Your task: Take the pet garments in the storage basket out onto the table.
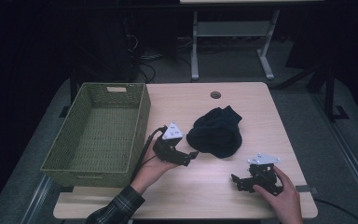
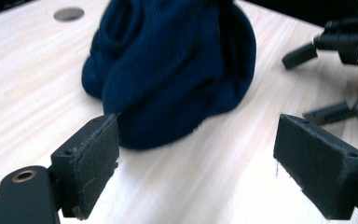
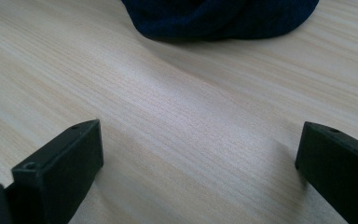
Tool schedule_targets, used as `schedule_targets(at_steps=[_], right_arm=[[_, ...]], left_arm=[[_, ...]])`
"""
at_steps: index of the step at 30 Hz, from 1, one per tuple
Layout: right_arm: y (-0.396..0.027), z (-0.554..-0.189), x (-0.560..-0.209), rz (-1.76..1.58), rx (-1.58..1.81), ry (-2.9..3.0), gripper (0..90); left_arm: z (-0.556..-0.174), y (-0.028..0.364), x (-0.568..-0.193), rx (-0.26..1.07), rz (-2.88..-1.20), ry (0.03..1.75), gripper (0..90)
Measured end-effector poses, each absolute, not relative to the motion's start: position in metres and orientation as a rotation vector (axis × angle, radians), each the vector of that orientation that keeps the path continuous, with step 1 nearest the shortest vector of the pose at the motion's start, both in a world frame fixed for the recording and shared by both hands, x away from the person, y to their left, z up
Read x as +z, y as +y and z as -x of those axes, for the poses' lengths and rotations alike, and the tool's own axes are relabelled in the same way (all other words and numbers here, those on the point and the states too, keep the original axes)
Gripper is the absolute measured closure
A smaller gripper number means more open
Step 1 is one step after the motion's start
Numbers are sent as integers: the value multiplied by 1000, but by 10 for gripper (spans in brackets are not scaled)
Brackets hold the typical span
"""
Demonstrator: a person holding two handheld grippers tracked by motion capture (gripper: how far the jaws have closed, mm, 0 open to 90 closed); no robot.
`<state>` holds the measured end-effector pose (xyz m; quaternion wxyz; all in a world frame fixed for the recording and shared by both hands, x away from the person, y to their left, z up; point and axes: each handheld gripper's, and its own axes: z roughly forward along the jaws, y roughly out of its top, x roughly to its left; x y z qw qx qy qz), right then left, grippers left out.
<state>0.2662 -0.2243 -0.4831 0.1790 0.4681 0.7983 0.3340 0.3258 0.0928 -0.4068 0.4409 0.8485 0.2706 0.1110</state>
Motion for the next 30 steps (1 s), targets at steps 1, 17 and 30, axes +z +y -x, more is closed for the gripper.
schedule_targets(at_steps=[1, 17, 30], right_arm=[[-224, -266, -483, -1324, 944, 2258, 5], [-224, -266, -483, -1324, 944, 2257, 5], [-224, -266, -483, -1328, 944, 2256, 5]], left_arm=[[-324, 94, -409, 273, -2107, 677, 135], [-305, 110, -449, 211, -2225, 731, 135], [-306, 108, -472, 282, -2317, 737, 128]])
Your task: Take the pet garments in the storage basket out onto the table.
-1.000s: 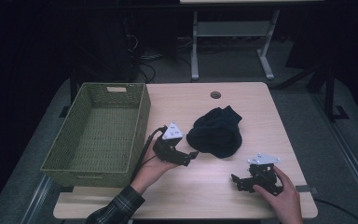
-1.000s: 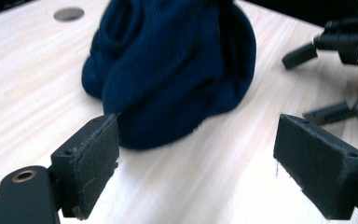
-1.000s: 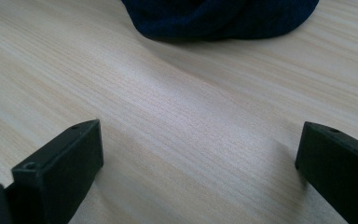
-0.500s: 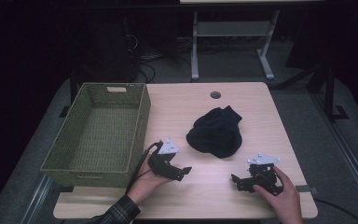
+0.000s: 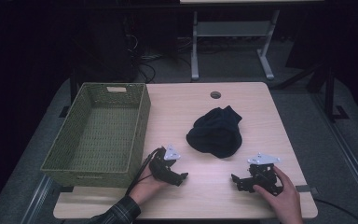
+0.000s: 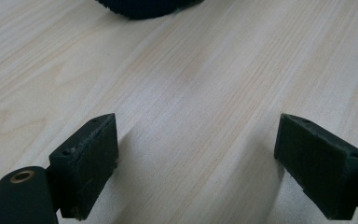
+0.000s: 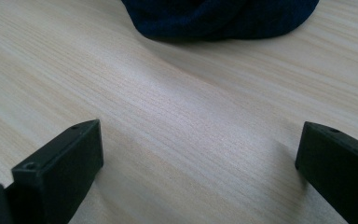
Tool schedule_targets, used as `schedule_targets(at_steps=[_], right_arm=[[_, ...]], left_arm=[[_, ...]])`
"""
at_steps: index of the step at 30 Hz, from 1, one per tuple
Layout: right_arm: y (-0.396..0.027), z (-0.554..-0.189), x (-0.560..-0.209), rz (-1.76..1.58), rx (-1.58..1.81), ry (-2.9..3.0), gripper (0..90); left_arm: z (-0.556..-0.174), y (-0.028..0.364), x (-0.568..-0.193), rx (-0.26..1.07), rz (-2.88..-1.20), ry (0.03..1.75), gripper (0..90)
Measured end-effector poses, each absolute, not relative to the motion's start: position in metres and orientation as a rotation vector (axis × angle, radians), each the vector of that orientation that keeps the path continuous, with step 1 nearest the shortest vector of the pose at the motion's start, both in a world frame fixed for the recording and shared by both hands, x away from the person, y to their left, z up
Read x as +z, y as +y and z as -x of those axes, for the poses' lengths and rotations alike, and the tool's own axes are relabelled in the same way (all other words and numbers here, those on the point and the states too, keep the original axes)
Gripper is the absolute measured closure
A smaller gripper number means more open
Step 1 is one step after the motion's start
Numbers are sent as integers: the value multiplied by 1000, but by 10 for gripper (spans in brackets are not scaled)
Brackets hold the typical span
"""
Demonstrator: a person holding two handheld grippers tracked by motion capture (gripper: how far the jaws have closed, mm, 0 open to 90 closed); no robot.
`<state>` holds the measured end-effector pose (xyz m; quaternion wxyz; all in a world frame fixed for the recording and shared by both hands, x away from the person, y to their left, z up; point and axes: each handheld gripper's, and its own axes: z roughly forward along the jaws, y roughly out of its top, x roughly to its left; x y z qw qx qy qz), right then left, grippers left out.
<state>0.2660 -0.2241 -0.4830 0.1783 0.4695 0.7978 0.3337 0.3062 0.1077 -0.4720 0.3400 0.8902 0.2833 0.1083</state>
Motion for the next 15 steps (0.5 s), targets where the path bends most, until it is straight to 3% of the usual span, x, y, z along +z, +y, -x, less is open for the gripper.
schedule_targets(at_steps=[15], right_arm=[[-224, -265, -483, -1329, 942, 2257, 5]], left_arm=[[-302, 113, -478, 292, -2252, 699, 129]])
